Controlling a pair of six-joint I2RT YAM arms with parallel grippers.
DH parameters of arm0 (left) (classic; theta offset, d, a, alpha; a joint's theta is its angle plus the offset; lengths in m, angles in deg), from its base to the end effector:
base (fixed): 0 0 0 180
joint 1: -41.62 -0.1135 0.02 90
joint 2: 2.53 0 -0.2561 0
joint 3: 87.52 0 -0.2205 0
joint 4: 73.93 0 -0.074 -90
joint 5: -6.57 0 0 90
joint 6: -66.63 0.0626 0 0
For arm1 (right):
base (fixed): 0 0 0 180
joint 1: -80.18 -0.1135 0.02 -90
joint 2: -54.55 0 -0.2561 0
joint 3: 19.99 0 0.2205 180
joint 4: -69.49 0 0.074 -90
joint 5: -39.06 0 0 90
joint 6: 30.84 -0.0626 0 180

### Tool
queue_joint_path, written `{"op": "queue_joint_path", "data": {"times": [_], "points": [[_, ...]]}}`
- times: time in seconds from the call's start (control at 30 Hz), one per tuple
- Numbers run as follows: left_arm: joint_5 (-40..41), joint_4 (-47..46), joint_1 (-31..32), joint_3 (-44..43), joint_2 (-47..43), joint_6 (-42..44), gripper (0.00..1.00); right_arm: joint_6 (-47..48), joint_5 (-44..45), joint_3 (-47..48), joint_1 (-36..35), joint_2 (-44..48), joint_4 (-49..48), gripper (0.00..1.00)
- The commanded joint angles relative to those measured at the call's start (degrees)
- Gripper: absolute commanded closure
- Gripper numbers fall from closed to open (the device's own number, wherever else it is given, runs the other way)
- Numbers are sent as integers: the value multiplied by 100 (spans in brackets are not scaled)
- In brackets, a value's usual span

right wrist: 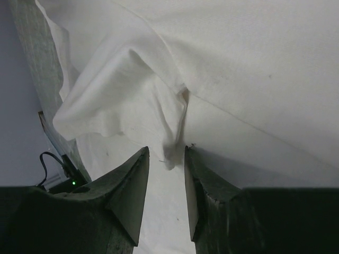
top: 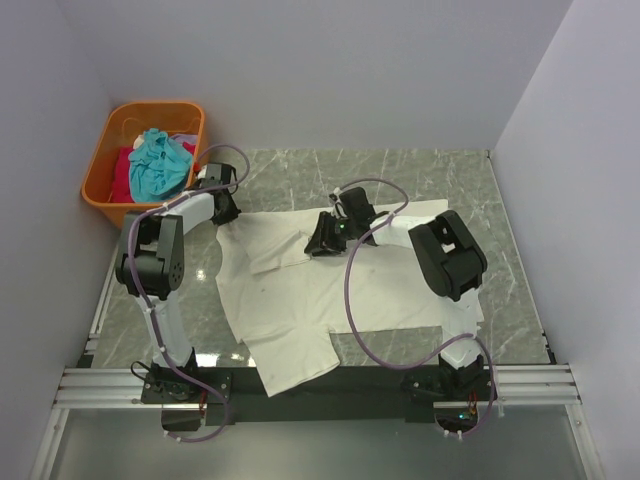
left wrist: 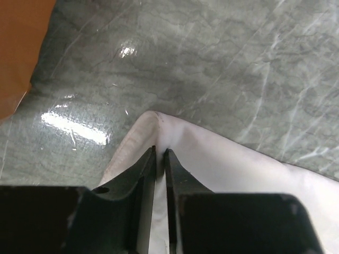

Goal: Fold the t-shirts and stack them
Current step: Fold the tshirt

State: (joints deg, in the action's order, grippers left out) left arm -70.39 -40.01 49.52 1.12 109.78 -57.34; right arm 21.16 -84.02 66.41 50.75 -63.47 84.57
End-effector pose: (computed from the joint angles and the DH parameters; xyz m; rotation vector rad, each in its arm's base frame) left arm 0.3990 -0.0411 0.1612 -0.6497 2.4066 -0.0158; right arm 0.3445 0.2336 0.1319 -0.1098 2.5791 1.1981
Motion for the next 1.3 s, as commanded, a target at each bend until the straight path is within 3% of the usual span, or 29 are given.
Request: {"op": "queue_joint_path", "data": {"times": [0.0,0.2,0.37,0.47,1.1,1.27], "points": [[199,-126,-52,-204,115,128,82,108,-128,243,-63,-81,27,60],[269,-126,-52,-160,151,154,84,47,-260,243,-80,-151,-70,65],[375,-108,-52,-177,168,216,84,170,-164,269,-89,-12,149,88],[410,-108,-61,-186,194,234,85,293,-137,287,-80,120,377,96],[639,-126,-61,-221,265,515,85,1339,99,602,253,367,1951,97],[639,-169,-61,-212,256,559,84,1602,249,744,262,455,2172,91]]}}
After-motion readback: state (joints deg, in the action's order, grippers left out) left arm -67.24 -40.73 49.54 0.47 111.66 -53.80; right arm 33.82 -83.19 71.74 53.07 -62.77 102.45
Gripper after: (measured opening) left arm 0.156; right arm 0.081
